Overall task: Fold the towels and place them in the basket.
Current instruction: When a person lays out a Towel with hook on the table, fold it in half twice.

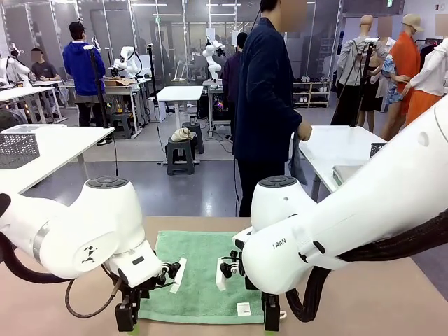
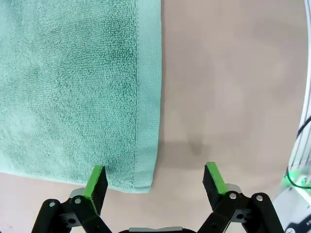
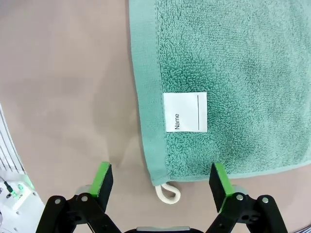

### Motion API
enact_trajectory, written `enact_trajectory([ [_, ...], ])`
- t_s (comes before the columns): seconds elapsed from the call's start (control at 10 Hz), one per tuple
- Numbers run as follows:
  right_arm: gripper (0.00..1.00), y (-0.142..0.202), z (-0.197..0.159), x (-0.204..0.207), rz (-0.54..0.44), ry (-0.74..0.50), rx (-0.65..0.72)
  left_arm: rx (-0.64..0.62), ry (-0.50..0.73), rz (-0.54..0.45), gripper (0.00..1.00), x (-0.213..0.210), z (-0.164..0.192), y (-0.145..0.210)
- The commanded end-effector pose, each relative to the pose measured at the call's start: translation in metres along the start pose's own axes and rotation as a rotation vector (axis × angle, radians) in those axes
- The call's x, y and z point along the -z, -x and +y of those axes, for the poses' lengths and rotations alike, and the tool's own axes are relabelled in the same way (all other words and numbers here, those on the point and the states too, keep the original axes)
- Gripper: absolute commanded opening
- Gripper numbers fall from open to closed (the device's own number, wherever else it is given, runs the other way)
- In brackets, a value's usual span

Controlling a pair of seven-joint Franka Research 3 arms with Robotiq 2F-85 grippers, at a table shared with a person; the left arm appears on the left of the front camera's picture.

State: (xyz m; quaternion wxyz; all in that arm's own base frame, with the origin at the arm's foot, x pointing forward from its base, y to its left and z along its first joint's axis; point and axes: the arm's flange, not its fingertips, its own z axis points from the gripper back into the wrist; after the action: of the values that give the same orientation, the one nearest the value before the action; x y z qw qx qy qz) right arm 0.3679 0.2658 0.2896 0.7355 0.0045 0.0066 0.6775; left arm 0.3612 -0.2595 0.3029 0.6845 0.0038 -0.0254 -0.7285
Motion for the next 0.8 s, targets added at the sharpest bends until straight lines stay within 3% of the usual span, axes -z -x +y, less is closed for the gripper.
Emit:
enact_trajectory([
  [0.0,1.00,-0.0038,-0.0028,0.0024,0.011,0.012,0.039,0.020,-0.009,-0.027,1.00,0.0051,0.0070,0.0018],
  [0.3,1.00,-0.0017,-0.0051,0.0068,-0.001,0.004,0.045,0.012,-0.011,-0.015,0.96,0.0084,0.0102,0.0024],
  [0.4,0.80,-0.0003,-0.0059,0.0068,-0.006,0.003,0.046,0.006,-0.011,-0.010,0.82,0.0090,0.0111,0.0030],
  [0.5,0.80,0.0008,-0.0067,0.0069,-0.012,0.004,0.049,-0.004,-0.016,-0.006,0.76,0.0095,0.0121,0.0034],
  [0.6,0.60,0.0019,-0.0071,0.0060,-0.013,0.007,0.049,-0.010,-0.024,-0.004,0.62,0.0089,0.0122,0.0034],
  [0.7,0.75,0.0018,-0.0069,0.0064,-0.014,0.014,0.045,-0.014,-0.030,-0.002,0.56,0.0084,0.0121,0.0040],
])
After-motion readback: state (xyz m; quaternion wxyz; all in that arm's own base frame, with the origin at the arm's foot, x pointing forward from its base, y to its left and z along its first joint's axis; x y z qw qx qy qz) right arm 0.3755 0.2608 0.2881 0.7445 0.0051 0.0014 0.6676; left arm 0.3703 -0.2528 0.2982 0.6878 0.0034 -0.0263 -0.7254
